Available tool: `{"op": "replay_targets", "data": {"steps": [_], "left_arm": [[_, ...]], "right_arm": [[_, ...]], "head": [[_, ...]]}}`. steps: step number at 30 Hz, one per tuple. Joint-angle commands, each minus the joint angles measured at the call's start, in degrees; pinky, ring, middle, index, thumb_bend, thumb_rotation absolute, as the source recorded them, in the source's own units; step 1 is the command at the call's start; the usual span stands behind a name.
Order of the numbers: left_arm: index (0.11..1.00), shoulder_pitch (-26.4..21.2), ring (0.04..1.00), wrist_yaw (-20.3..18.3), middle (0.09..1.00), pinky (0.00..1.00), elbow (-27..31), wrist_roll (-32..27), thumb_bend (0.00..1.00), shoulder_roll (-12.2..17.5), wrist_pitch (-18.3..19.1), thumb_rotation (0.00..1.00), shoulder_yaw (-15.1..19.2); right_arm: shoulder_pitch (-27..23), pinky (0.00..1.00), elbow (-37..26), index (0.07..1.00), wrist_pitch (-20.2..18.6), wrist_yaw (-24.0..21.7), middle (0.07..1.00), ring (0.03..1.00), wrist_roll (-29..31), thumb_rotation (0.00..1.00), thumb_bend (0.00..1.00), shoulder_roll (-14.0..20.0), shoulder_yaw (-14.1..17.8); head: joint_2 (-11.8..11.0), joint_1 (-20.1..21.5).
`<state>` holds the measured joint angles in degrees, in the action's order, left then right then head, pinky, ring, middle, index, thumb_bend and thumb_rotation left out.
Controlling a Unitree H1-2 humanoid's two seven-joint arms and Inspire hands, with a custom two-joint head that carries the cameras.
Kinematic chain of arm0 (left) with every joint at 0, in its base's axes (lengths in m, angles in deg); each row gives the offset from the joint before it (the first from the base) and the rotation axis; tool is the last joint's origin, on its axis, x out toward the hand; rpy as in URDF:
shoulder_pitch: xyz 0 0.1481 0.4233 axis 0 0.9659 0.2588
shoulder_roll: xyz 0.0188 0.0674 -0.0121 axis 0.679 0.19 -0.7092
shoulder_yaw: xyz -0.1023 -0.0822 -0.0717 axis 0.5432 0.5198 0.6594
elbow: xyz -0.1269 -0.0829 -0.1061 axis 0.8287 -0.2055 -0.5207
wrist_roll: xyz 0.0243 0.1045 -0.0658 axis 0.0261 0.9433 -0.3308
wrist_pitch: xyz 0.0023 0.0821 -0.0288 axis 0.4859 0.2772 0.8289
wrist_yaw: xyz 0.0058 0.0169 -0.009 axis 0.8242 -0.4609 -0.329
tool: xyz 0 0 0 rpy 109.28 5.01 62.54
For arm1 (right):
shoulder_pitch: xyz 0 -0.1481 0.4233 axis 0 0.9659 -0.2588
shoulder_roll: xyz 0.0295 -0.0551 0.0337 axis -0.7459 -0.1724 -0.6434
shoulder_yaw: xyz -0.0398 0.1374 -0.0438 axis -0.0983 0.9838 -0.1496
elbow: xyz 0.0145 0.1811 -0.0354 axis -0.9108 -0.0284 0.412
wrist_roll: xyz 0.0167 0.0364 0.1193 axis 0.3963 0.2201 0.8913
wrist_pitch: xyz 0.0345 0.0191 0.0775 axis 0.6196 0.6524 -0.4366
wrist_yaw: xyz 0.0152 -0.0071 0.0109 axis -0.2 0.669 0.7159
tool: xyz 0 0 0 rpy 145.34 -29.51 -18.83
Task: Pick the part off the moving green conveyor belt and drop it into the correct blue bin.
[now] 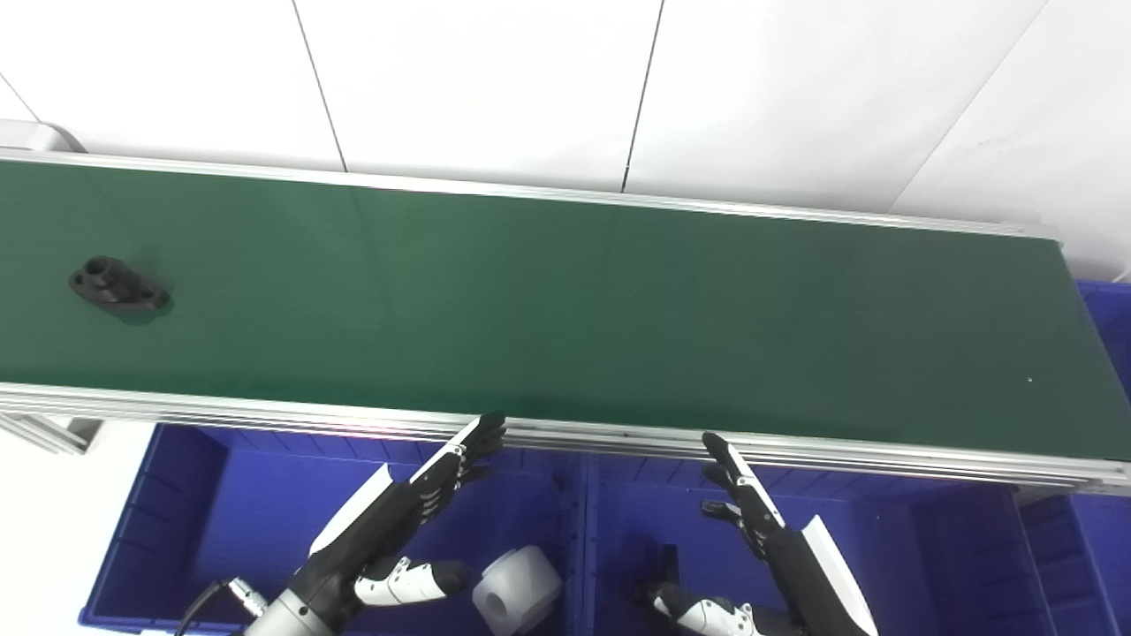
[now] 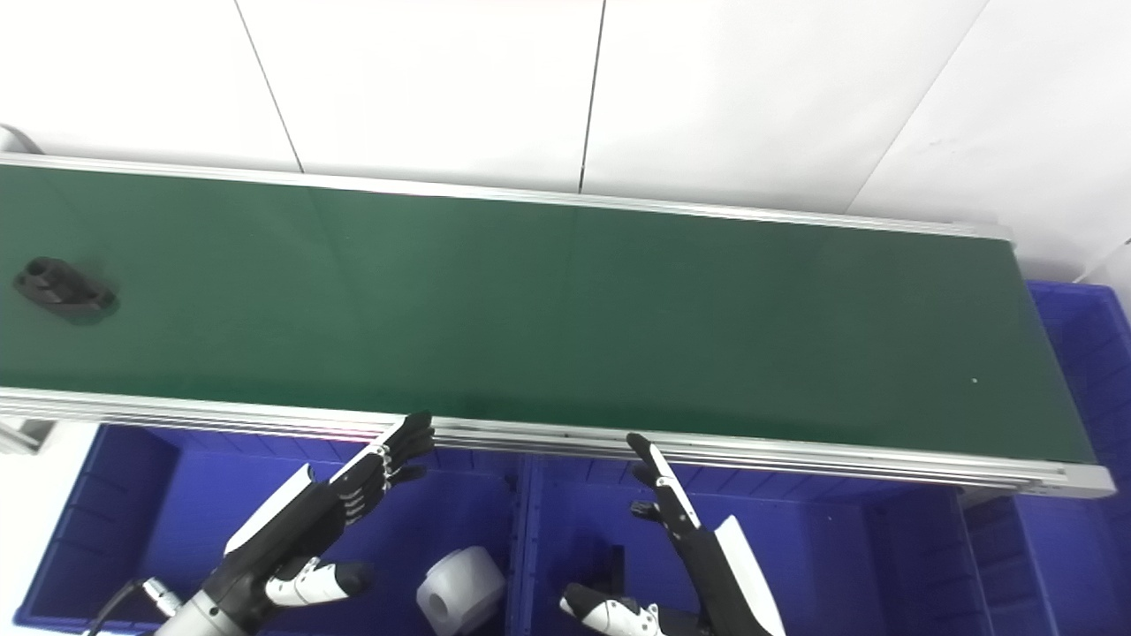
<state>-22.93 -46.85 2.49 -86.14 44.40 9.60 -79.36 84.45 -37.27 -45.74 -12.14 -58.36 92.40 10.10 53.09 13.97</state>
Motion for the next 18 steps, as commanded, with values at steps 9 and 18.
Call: {"op": "replay_targets", "data": {"steps": [9,18], "left_arm": [[1.000,0.6,0.967,-0.1,1.000,0.88,1.1,-0.8,0.73,1.3,-1.2,0.74,1.0],[1.000,0.1,0.969,0.5,1.000,0.92,-0.8,0.9,0.75,0.7,-1.7,0.71,0.8]], "right_arm": [[1.1,0.87,-0.2,0.995,5.3,2.4,0.981,0.950,-3.4,0.57,0.71,-1.5,-1.5],[0.7,0.87,2.0,0.984,6.8,3.8,0.969,0.947,-3.0,0.51,0.70,-2.1,-1.5]], "head": [[-0.3,-0.5],[-1.6,-2.4]]}}
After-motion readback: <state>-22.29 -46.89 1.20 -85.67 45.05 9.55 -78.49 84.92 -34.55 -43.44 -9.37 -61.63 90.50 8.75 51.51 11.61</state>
